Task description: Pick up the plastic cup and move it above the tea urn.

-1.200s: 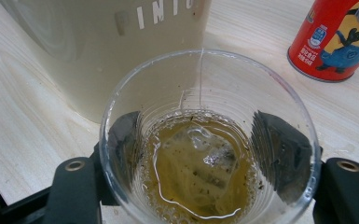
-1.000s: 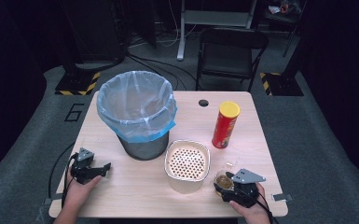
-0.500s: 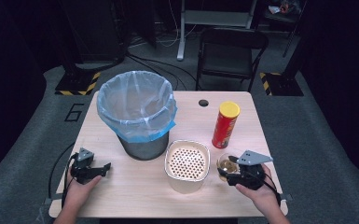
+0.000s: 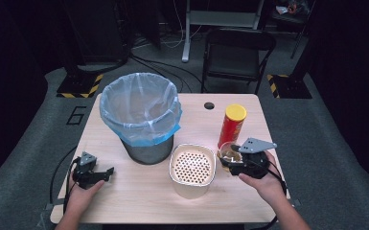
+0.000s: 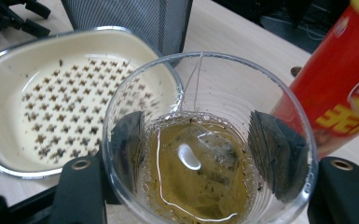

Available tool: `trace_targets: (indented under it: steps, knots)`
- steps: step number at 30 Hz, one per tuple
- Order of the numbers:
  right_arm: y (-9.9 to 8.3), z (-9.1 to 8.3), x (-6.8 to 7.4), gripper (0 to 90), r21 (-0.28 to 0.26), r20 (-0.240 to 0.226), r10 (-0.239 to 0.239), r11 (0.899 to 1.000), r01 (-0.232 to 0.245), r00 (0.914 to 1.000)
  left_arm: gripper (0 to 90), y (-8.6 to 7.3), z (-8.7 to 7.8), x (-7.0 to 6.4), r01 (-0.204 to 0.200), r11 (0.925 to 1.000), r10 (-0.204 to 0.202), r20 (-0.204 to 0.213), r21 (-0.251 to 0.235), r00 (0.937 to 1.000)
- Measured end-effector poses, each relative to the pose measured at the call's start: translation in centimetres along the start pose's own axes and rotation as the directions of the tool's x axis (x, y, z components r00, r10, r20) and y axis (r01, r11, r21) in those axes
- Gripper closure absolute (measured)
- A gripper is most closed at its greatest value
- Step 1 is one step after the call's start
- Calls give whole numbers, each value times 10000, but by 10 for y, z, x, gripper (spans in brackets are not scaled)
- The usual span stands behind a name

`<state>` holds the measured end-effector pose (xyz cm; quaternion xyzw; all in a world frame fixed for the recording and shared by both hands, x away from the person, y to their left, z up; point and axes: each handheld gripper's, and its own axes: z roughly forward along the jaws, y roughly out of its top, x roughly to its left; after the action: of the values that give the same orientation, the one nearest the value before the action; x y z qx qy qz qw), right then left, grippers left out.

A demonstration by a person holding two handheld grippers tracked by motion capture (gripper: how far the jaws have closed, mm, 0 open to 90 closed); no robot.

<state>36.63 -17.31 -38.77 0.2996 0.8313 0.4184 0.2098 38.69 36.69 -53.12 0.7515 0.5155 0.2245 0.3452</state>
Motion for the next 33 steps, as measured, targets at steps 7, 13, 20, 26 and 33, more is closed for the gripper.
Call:
trace_targets:
  steps: [7,13,20,26,33]
  knots:
    - [25,-4,-4,364,-336,289,-521,9980,530,9982,139,0,0,0,0,10000,0,-1,-2,10000]
    - [45,0,-12,366,-553,80,-662,9962,666,9978,139,1,-1,1,-49,9999,48,59,120,10000]
    - [59,17,-22,372,-629,-271,-741,9954,723,9969,139,1,-1,1,-62,9999,61,62,120,10000]
    - [66,34,-22,375,-741,-131,-1216,9900,1203,9925,139,1,-1,1,-98,9999,98,29,122,9999]
    - [71,56,-17,377,-785,-75,-1802,9807,1790,9836,139,1,-1,1,-99,9999,98,31,124,9999]
